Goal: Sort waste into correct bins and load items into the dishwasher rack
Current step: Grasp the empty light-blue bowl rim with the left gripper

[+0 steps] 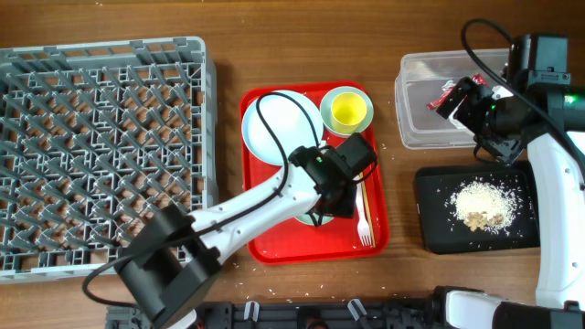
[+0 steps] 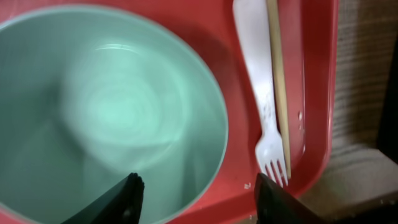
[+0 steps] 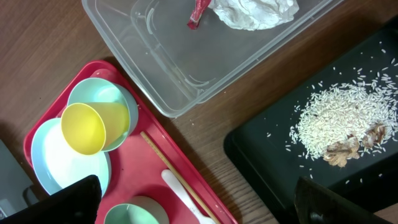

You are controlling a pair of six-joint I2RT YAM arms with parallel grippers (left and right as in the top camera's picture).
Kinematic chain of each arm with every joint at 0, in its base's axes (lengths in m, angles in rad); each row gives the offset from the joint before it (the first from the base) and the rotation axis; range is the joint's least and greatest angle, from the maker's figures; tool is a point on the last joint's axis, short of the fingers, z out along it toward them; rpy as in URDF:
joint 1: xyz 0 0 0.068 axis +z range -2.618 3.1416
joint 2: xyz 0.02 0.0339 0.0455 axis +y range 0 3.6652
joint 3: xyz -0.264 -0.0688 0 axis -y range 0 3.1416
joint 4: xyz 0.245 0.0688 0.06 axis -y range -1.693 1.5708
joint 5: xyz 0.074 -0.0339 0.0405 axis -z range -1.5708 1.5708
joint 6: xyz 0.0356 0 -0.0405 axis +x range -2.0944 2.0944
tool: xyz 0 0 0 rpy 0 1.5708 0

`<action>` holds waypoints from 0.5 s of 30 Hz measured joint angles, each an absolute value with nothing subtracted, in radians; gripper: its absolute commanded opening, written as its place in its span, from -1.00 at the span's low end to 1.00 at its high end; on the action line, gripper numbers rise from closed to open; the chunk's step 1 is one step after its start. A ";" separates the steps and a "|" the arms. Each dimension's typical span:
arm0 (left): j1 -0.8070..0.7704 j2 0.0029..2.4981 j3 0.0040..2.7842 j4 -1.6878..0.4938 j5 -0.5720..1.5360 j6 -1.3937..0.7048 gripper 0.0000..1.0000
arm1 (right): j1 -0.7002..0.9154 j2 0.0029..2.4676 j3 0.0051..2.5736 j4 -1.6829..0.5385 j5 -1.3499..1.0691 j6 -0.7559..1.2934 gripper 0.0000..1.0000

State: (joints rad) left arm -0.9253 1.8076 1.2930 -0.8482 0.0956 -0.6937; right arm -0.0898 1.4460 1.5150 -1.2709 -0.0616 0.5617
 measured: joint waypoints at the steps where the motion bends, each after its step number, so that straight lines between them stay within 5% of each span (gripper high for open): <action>1: -0.931 1.816 1.293 -0.833 0.078 -0.691 0.04 | -0.090 1.446 1.515 -1.270 -0.062 0.562 0.99; 6: -1.058 1.863 1.293 -0.810 -0.112 -0.694 -0.02 | -0.090 1.446 1.515 -1.271 -0.062 0.562 1.00; 10: -1.087 1.921 1.293 -0.803 -0.181 -0.695 -0.37 | -0.090 1.446 1.515 -1.271 -0.062 0.562 1.00; 12: -1.087 1.924 1.293 -0.802 -0.192 -0.701 -0.83 | -0.090 1.446 1.515 -1.271 -0.062 0.562 0.99; 15: -1.087 1.924 1.293 -0.803 -0.203 -0.706 -0.92 | -0.090 1.446 1.515 -1.271 -0.062 0.562 1.00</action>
State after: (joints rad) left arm -1.0866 1.9244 1.2930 -0.8032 -0.2031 -0.7059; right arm -0.0898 1.4460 1.5150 -1.2705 -0.0616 0.5617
